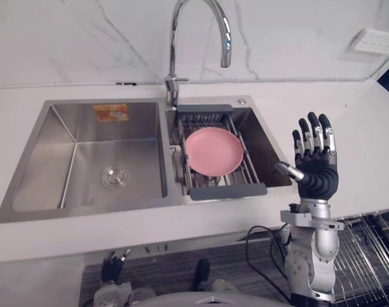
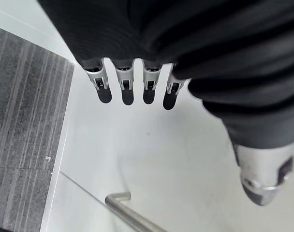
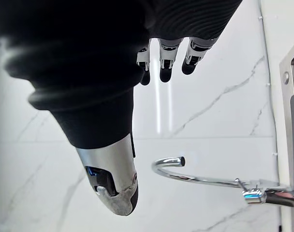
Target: Walk over to the sink, pick up the cup, carry it to the dishwasher, place the cup inside the dishwasher, then close the dishwasher door
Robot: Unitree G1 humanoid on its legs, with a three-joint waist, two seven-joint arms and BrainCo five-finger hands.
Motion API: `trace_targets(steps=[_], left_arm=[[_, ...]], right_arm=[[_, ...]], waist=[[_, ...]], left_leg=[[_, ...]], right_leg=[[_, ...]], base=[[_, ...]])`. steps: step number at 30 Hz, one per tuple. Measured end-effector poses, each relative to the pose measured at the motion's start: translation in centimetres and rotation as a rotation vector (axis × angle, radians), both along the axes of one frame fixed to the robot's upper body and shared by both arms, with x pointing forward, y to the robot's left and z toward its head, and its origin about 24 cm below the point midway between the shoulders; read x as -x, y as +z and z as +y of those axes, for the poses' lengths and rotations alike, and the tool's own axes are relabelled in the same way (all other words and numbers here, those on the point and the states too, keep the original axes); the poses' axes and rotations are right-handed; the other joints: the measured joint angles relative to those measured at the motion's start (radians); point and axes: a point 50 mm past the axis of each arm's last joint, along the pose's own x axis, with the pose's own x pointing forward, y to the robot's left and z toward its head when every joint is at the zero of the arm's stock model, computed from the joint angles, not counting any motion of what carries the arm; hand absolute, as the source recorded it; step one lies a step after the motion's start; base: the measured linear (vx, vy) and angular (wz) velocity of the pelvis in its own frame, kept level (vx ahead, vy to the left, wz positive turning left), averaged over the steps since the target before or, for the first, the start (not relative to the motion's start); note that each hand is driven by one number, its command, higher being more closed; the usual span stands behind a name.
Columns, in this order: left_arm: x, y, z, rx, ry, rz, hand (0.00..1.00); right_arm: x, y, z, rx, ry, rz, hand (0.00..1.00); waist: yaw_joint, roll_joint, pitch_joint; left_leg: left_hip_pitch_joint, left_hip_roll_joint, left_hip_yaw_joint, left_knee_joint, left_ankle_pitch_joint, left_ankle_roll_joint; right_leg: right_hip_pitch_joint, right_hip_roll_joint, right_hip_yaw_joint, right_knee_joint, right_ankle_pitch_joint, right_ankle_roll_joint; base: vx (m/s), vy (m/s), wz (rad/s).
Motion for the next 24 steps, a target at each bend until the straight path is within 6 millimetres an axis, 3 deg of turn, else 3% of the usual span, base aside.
trace_targets(steps=[6, 11, 18, 24], left_arm=[[0.3, -0.1, 0.1, -0.02, 0.018, 0.012, 0.0], [1.2, -0.6, 0.9, -0.038, -0.001, 0.061, 0.0], [2.1, -0.9, 2.6, -0.085, -0.047, 0.124, 0.0], [2.5, -1.2, 2.6, -0.095, -0.091, 0.159, 0.0]], right_arm=[[-0.2, 0.5, 0.1, 0.311, -0.176, 0.079, 0.0], [-1.1, 2.5, -0.9, 0.726, -0.287, 0.066, 0.0], [-2.3, 4.6, -1.2, 1.229, -0.334, 0.054, 0.0], [-4.2, 4.4, -0.6, 1.477, -0.269, 0.094, 0.0]], waist=[[-0.007, 0.007, -0.011], [-0.025, 0.003, -0.068], [-0.043, -0.005, -0.088], [-0.043, -0.008, -0.09]], left_leg=[[-0.002, 0.0, 0.002, -0.015, 0.008, -0.004], [-0.018, -0.003, -0.001, -0.027, 0.014, -0.003], [-0.03, -0.01, -0.029, -0.05, 0.039, -0.005], [-0.031, -0.01, -0.031, -0.049, 0.045, -0.01]], right_leg=[[-0.01, 0.003, 0.003, 0.002, -0.003, 0.001], [-0.028, 0.001, 0.006, 0.004, -0.003, 0.001], [-0.042, -0.005, 0.011, 0.003, -0.001, -0.002], [-0.042, -0.004, 0.02, 0.001, 0.003, -0.007]], base=[[0.0, 0.0, 0.0], [0.0, 0.027, 0.01], [-0.04, 0.017, 0.08], [-0.04, 0.014, 0.01]])
